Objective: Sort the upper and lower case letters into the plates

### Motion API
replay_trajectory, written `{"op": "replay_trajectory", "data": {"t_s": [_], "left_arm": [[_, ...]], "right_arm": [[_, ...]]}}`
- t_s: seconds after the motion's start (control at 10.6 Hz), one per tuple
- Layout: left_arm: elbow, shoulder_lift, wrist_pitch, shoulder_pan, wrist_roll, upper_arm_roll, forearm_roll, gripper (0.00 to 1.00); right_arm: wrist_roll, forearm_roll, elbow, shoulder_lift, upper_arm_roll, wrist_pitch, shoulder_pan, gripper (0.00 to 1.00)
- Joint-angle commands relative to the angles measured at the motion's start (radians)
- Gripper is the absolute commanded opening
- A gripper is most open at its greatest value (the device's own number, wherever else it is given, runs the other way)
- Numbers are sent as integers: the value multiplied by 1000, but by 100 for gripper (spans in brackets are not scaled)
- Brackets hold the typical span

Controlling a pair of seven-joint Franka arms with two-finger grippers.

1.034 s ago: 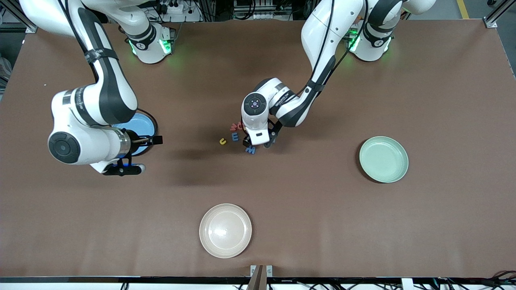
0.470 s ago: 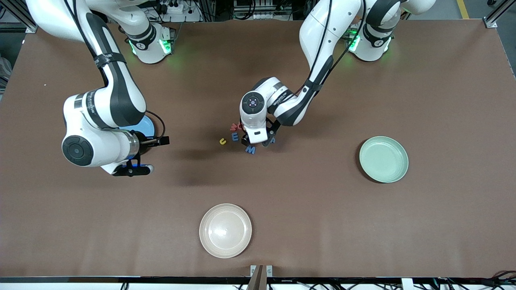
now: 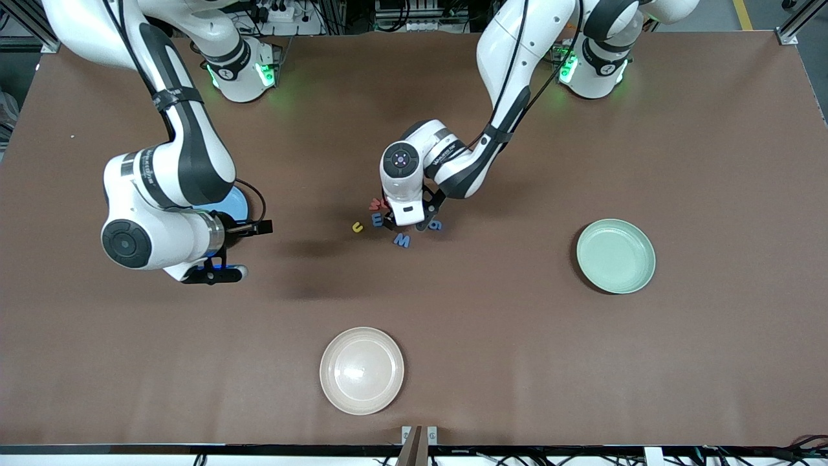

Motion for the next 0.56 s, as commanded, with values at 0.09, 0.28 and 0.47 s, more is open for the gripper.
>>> {"op": "replay_trajectory", "data": {"t_s": [0.09, 0.28, 0.47], "left_arm": [[-9, 6, 10, -9, -22, 2, 13, 100], [-27, 1, 10, -6, -14, 2, 17, 100], [-27, -1, 10, -4, -14, 2, 17, 100]], "right_arm": [[8, 18, -5, -1, -3, 10, 9, 100], [8, 18, -5, 6, -3, 18, 18, 100], [8, 18, -5, 15, -3, 24, 27, 100]]}}
